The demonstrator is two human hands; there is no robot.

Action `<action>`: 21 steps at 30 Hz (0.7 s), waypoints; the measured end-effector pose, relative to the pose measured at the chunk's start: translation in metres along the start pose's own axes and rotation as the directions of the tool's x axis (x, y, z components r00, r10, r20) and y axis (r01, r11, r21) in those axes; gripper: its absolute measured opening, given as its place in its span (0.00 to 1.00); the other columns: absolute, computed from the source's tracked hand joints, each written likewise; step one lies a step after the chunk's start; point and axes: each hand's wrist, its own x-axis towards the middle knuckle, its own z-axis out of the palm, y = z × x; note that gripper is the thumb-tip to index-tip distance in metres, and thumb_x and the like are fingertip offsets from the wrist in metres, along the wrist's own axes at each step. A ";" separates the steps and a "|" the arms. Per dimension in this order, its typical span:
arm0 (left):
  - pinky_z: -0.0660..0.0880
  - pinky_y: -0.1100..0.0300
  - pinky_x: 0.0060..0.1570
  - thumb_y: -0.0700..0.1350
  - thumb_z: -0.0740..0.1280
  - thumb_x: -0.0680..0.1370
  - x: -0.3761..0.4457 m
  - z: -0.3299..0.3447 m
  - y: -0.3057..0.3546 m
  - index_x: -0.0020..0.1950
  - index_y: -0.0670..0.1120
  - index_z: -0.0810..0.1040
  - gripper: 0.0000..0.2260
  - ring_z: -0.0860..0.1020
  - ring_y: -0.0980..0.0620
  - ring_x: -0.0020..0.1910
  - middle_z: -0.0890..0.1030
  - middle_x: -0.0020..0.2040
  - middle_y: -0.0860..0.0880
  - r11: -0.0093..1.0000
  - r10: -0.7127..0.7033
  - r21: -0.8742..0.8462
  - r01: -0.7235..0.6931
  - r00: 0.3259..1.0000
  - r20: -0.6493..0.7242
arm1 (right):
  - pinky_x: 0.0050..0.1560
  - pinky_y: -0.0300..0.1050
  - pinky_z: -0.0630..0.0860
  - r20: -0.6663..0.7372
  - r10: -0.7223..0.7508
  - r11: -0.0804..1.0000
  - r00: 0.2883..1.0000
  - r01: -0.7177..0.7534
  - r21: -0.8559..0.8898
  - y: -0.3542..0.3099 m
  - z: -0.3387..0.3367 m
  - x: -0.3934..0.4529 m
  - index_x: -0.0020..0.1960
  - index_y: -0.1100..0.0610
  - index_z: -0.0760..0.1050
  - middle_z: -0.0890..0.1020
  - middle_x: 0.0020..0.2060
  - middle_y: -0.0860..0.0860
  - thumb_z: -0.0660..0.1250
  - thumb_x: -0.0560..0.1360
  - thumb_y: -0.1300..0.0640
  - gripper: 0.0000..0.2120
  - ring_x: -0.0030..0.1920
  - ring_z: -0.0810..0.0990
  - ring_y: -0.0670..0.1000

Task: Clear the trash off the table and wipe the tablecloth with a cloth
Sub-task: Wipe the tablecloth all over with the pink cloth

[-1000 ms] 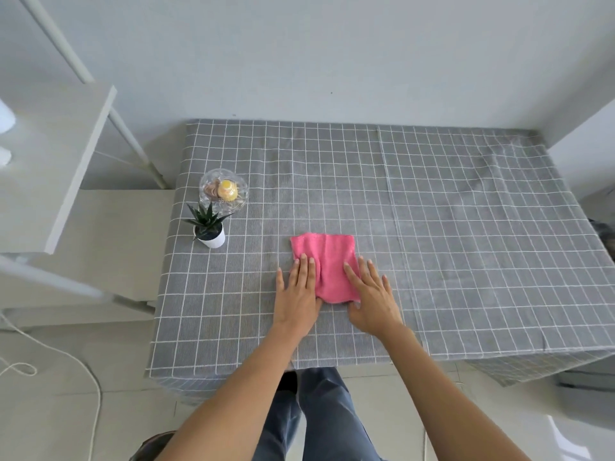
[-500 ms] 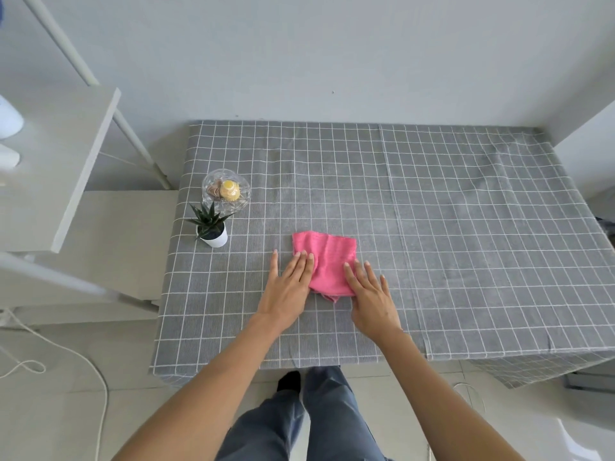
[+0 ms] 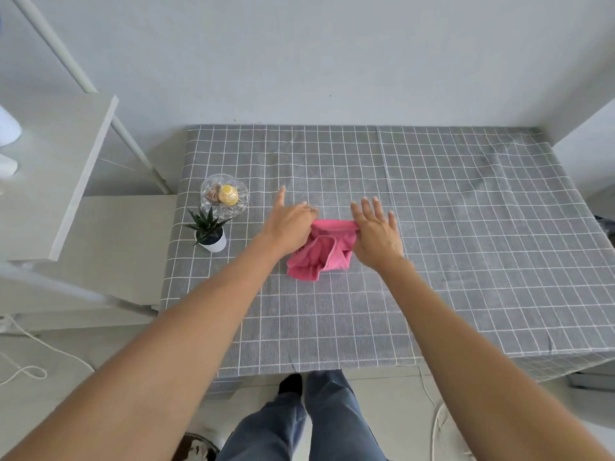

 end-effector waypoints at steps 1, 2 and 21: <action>0.35 0.42 0.70 0.39 0.60 0.80 -0.001 0.000 -0.001 0.69 0.46 0.72 0.17 0.68 0.54 0.71 0.73 0.70 0.51 1.000 0.016 -0.009 -0.016 1.000 0.009 | 0.75 0.57 0.40 0.028 -0.011 1.000 1.000 0.011 0.011 -0.001 0.000 -0.002 0.79 0.55 0.47 0.48 0.78 0.54 0.53 0.81 0.53 0.28 0.77 0.40 0.54; 0.34 0.42 0.69 0.39 0.60 0.80 -0.006 0.001 -0.002 0.68 0.46 0.73 0.17 0.68 0.54 0.71 0.74 0.68 0.52 1.000 0.028 -0.015 -0.027 1.000 0.012 | 0.76 0.57 0.40 0.056 -0.022 0.999 0.998 0.021 0.027 -0.002 0.002 -0.006 0.79 0.55 0.48 0.48 0.78 0.54 0.53 0.81 0.54 0.28 0.77 0.40 0.54; 0.33 0.37 0.69 0.57 0.55 0.80 -0.084 0.089 0.026 0.75 0.43 0.35 0.36 0.41 0.49 0.77 0.38 0.75 0.47 0.996 -0.085 0.041 0.081 0.991 0.104 | 0.73 0.56 0.35 -0.023 -0.108 0.994 0.994 0.108 0.016 -0.018 0.094 -0.071 0.78 0.51 0.53 0.50 0.78 0.55 0.59 0.79 0.57 0.30 0.77 0.40 0.55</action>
